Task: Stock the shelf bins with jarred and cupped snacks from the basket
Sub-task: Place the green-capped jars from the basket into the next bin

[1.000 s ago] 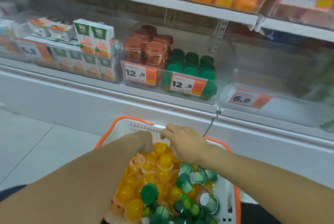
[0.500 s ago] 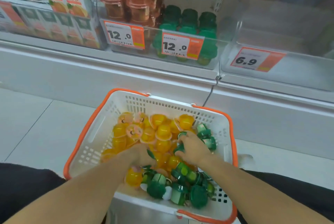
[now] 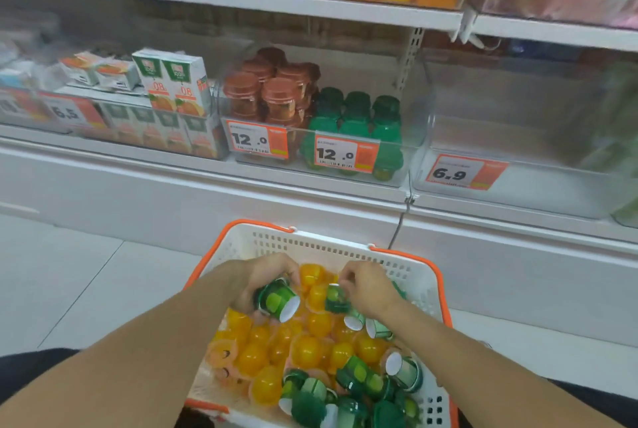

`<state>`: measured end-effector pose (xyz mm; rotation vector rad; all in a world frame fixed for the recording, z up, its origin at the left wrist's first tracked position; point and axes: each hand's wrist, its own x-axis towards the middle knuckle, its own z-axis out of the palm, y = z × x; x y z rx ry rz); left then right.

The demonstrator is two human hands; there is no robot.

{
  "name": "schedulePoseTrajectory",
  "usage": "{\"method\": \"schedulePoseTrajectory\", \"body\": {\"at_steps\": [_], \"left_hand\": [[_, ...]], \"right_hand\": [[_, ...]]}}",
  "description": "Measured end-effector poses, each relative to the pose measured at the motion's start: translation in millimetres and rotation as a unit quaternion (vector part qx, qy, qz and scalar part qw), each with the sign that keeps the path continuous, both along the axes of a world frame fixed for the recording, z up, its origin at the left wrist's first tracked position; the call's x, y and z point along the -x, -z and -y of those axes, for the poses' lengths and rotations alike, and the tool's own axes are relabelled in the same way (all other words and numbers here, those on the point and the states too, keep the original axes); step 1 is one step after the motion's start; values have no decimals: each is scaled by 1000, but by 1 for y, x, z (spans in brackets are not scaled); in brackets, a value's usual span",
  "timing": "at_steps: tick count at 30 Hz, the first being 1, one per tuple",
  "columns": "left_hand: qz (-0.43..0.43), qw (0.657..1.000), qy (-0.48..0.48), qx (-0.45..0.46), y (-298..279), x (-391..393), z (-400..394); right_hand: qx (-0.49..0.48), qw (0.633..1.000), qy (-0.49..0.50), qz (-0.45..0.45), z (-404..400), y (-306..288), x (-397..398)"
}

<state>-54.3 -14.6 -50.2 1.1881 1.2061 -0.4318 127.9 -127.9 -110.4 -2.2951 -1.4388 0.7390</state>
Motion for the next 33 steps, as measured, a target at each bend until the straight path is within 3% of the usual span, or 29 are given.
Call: {"method": "schedulePoseTrajectory", "body": {"at_steps": [4, 7, 12, 16, 19, 23, 28, 30, 33], "left_hand": [[-87, 968, 157, -174, -43, 0, -15], [-107, 936, 202, -269, -66, 9, -22], [-96, 939, 195, -266, -72, 28, -23], [-93, 934, 227, -259, -69, 22, -32], [-87, 932, 229, -266, -80, 13, -36], [14, 963, 147, -227, -97, 1, -40], [167, 960, 76, -213, -105, -22, -45], [226, 947, 53, -222, -107, -32, -40], [300, 923, 36, -237, -109, -41, -32]], "right_hand": [[110, 991, -73, 23, 1, 22, 16], [190, 965, -139, 117, 7, 51, 21], [215, 936, -191, 205, 9, 78, 20], [145, 977, -139, 74, -14, 50, 18], [66, 992, -104, -28, -47, -14, 11], [-3, 985, -120, -125, -81, -113, 4], [-84, 972, -209, 64, -74, -185, -7], [-107, 967, -214, 90, -62, -192, -18], [-101, 980, -156, -71, -53, -208, -39]]}}
